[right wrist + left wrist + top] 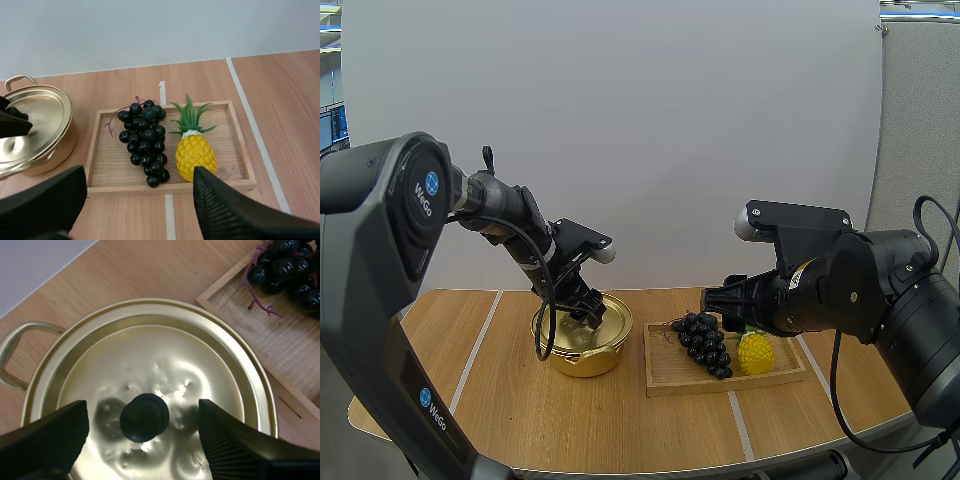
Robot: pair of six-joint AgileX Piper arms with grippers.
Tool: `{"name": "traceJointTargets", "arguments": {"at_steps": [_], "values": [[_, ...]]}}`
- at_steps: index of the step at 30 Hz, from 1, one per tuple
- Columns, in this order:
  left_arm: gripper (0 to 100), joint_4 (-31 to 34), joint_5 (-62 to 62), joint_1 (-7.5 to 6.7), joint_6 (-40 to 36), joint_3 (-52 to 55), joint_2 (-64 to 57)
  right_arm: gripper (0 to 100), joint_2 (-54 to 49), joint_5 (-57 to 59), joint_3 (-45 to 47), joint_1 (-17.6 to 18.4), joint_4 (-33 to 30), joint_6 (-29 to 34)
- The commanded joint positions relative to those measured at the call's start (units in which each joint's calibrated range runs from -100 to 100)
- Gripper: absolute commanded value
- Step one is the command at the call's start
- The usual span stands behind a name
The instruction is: Open the pot, put the pineapple inside, and close it
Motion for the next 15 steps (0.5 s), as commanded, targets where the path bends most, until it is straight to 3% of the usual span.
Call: {"name": "traceJointTargets", "arguments": {"at_steps": [1, 3, 6, 10, 15], "values": [[78, 0.04, 1.27, -0.26, -0.54, -1.34, 0.08, 100, -0.04, -0.50, -0.46, -0.23, 0.00, -0.05], [59, -0.42, 2.89, -0.26, -0.54, -1.94, 0.08, 100, -0.04, -0.50, -0.46, -0.23, 0.00, -0.05], [38, -0.56, 5.55, -0.26, -0.54, -3.07, 0.08, 100, -0.04, -0.50, -0.46, -0.23, 0.00, -0.05], [0, -0.85, 6.93, -0.26, -0.54, -3.52, 0.08, 100, -0.04, -0.50, -0.46, -0.23, 0.00, -0.05], [0, -0.85, 10.34, -0.26, -0.54, -4.42, 0.08, 100, -0.04, -0.50, -0.46, -0.23, 0.00, -0.05]]}}
